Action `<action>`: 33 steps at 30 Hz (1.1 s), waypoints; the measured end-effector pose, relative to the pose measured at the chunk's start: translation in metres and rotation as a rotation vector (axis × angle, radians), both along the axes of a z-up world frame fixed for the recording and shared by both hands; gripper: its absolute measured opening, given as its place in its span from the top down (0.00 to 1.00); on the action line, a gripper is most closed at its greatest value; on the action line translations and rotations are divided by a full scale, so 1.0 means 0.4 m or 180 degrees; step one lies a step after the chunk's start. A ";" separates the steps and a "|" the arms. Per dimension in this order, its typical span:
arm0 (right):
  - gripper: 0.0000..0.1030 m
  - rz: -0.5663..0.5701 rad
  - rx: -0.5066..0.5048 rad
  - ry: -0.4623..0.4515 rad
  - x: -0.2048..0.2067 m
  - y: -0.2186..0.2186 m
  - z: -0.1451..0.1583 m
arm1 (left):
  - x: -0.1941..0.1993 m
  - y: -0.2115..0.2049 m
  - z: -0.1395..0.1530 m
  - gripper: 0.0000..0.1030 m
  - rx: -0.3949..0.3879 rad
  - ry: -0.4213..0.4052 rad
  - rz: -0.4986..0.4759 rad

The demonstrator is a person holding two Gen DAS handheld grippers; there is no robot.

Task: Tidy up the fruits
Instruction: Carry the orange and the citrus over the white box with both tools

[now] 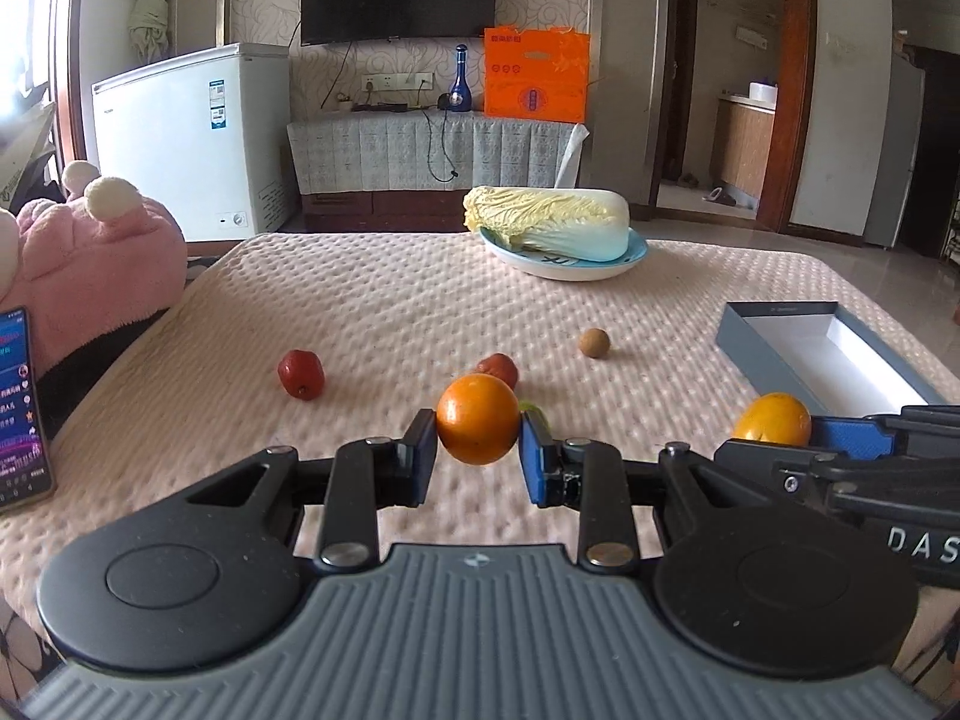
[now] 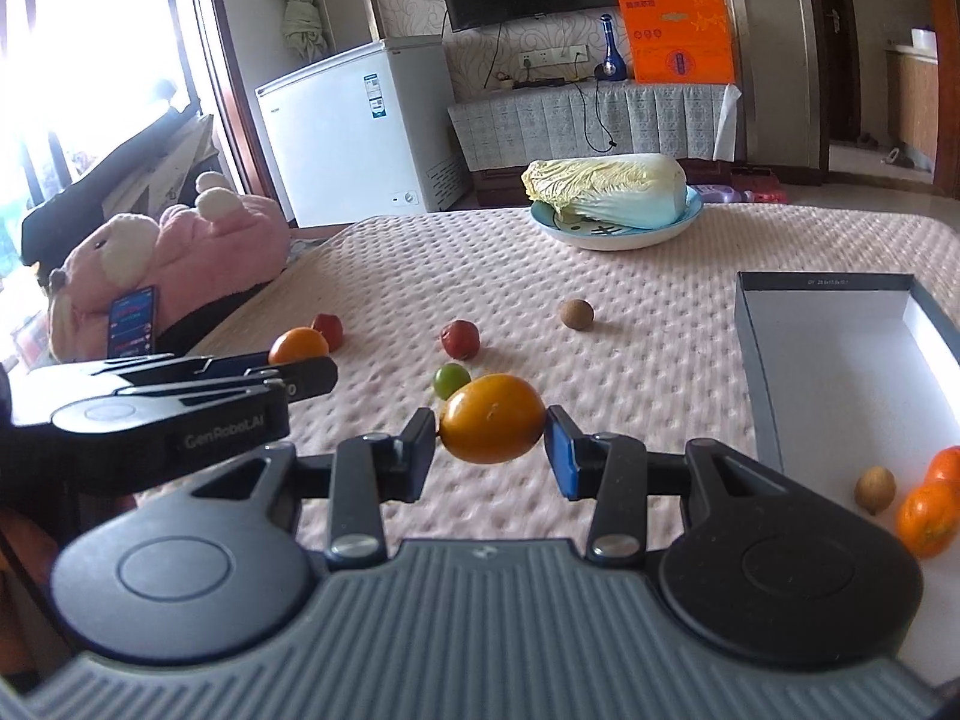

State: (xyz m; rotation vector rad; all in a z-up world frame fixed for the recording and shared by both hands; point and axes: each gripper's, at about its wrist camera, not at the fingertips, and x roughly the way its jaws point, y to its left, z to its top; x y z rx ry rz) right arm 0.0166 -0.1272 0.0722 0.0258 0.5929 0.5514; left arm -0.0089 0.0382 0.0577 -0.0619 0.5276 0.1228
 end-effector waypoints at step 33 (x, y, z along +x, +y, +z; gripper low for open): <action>0.59 -0.0264 -0.0121 -0.0175 -0.073 -0.193 0.016 | 0.064 -0.211 -0.010 0.67 -0.0039 -0.0031 -0.0547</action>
